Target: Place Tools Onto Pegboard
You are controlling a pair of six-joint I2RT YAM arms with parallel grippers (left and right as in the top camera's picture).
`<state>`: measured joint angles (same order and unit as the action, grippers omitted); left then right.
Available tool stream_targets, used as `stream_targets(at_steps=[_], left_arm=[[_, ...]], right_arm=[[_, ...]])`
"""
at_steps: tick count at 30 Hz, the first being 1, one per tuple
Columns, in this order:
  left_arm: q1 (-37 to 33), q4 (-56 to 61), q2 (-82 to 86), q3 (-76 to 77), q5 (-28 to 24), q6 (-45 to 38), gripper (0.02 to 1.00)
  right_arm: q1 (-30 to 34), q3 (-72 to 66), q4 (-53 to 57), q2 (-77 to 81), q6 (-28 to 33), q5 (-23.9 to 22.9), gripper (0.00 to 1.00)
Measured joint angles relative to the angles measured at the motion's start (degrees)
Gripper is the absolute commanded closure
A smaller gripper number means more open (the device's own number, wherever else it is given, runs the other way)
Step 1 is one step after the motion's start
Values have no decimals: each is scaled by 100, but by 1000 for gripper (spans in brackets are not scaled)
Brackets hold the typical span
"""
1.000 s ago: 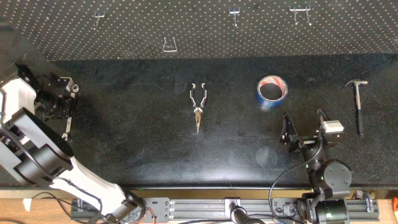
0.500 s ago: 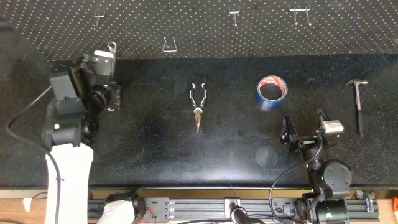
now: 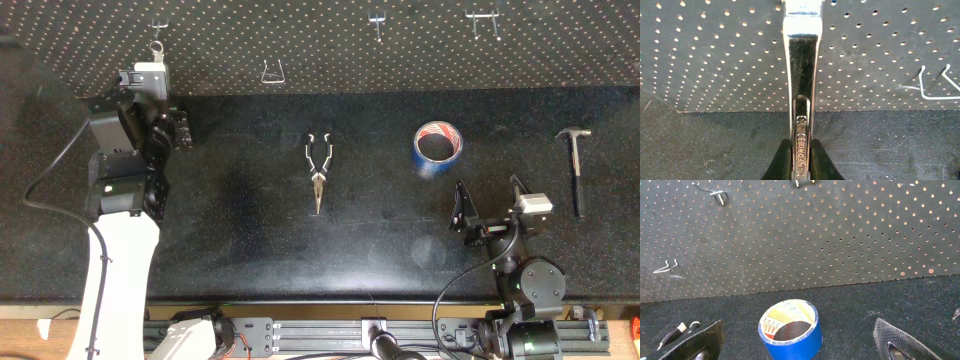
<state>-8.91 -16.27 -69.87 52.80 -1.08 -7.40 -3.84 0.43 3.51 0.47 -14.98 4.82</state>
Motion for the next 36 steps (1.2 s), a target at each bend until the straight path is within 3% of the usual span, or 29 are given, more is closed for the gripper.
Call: stream_targets(at_steps=[27,28,31,32,33,36], left_arm=[[-216,490,-616,0,96,22,989],[-216,614,-741,0,90,22,954],[-214,1169,-1174,0,44,31,389],[-216,1320,-1377,0,46,52,121],[-216,1349,-1460,-2,46,52,23],[-216,1300,-1478,0,52,85,23]], right_arm=[[0,0,0,0,0,2,25],[0,0,0,0,0,0,25],[0,0,0,0,0,0,25],[0,0,2,0,0,0,27],[0,0,2,0,0,0,25],[0,0,2,0,0,0,25]])
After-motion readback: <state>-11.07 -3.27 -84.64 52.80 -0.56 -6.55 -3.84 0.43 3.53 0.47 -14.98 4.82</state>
